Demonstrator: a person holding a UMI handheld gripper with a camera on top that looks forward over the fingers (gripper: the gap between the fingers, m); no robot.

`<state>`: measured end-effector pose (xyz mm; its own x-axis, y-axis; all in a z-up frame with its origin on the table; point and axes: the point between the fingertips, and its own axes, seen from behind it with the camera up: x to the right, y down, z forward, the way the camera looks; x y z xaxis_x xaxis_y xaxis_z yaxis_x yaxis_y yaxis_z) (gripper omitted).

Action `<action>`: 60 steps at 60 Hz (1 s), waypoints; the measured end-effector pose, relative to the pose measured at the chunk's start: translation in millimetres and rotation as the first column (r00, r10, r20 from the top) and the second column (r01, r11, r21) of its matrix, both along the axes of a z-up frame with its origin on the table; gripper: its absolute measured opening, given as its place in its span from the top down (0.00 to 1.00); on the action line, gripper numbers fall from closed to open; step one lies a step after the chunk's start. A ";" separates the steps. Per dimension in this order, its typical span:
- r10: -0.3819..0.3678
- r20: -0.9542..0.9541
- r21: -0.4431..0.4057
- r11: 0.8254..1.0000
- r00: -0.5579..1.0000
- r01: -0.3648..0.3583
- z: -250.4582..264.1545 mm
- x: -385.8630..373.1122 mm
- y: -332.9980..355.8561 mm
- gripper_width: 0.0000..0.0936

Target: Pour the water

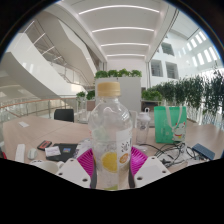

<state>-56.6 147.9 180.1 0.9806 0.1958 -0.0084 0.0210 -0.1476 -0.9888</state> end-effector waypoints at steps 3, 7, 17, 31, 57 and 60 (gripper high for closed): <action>0.015 -0.003 -0.037 0.999 1.000 -0.015 -10.4 7.3 4.8 0.53; 0.043 0.008 -0.054 0.998 0.999 -0.043 -71.7 -1.6 0.1 0.53; 0.103 -0.036 -0.047 0.993 0.994 -0.105 -89.0 9.5 -8.1 0.51; 0.096 -0.024 -0.158 0.982 0.995 -0.099 -107.3 1.3 -15.3 0.40; -0.107 0.009 -0.343 0.933 0.994 0.104 -42.7 -5.6 -224.7 0.11; -0.124 0.039 -0.336 0.933 0.992 0.130 -28.6 -9.8 -253.1 0.11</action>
